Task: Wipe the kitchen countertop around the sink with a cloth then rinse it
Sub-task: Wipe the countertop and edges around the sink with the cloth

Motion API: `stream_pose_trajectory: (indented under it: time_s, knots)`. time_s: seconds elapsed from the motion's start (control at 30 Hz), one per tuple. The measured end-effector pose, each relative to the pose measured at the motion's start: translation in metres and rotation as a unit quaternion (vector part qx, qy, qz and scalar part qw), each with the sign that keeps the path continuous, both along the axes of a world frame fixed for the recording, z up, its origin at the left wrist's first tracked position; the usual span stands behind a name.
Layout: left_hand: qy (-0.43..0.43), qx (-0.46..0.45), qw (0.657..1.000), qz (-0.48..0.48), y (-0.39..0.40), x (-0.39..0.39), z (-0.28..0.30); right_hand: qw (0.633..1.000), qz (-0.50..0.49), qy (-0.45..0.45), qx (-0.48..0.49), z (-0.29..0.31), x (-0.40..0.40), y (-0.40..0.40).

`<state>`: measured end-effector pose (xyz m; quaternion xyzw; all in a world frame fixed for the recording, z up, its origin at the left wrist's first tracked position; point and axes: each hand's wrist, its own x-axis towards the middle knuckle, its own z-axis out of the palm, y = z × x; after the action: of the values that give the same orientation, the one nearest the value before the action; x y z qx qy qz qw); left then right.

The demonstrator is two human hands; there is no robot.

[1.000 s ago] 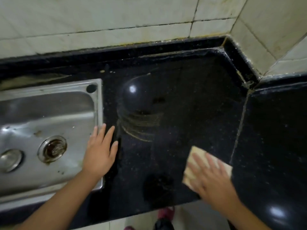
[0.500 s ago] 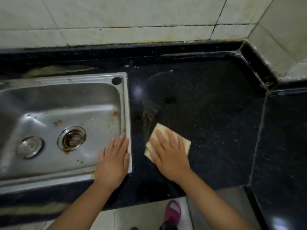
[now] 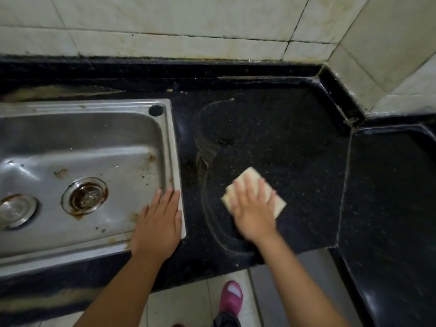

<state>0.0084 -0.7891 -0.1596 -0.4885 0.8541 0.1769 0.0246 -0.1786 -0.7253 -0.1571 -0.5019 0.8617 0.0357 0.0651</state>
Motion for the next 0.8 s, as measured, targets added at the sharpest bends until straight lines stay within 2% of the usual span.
stream_pose_trajectory:
  time_s: [0.1, 0.2, 0.33, 0.4, 0.47, 0.57, 0.67, 0.73, 0.8]
  knots:
    - [-0.008, 0.008, 1.000, 0.002, 0.001, -0.002, 0.005, 0.993, 0.090, -0.071, 0.022, -0.007, 0.053, 0.049]
    - [-0.013, 0.006, 1.000, 0.003, 0.001, -0.002, 0.009, 0.992, 0.110, -0.062, -0.001, -0.008, 0.032, 0.103]
    - [-0.008, 0.011, 1.000, -0.016, 0.002, -0.002, 0.009, 0.998, -0.041, -0.002, 0.037, 0.006, -0.043, 0.101]
    - [-0.011, 0.011, 0.999, -0.033, 0.002, -0.001, 0.008, 0.985, -0.143, -0.067, 0.074, 0.014, -0.057, 0.076]
    - [-0.014, 0.011, 0.999, -0.035, 0.001, 0.000, 0.006, 0.978, -0.177, -0.095, 0.056, 0.017, -0.046, 0.047]
    - [-0.006, 0.018, 0.999, -0.032, 0.000, -0.001, 0.008, 0.993, -0.064, -0.089, 0.042, 0.010, 0.007, 0.024]
    - [-0.013, 0.021, 0.999, -0.026, 0.001, -0.002, 0.010, 0.995, 0.073, -0.068, 0.025, -0.002, 0.058, 0.038]
    - [-0.020, 0.023, 0.999, -0.025, 0.001, -0.002, 0.012, 0.991, 0.108, -0.074, 0.036, -0.003, 0.062, 0.059]
    - [-0.026, 0.024, 0.999, -0.027, 0.001, -0.001, 0.012, 0.992, 0.104, -0.062, 0.034, -0.002, 0.041, 0.076]
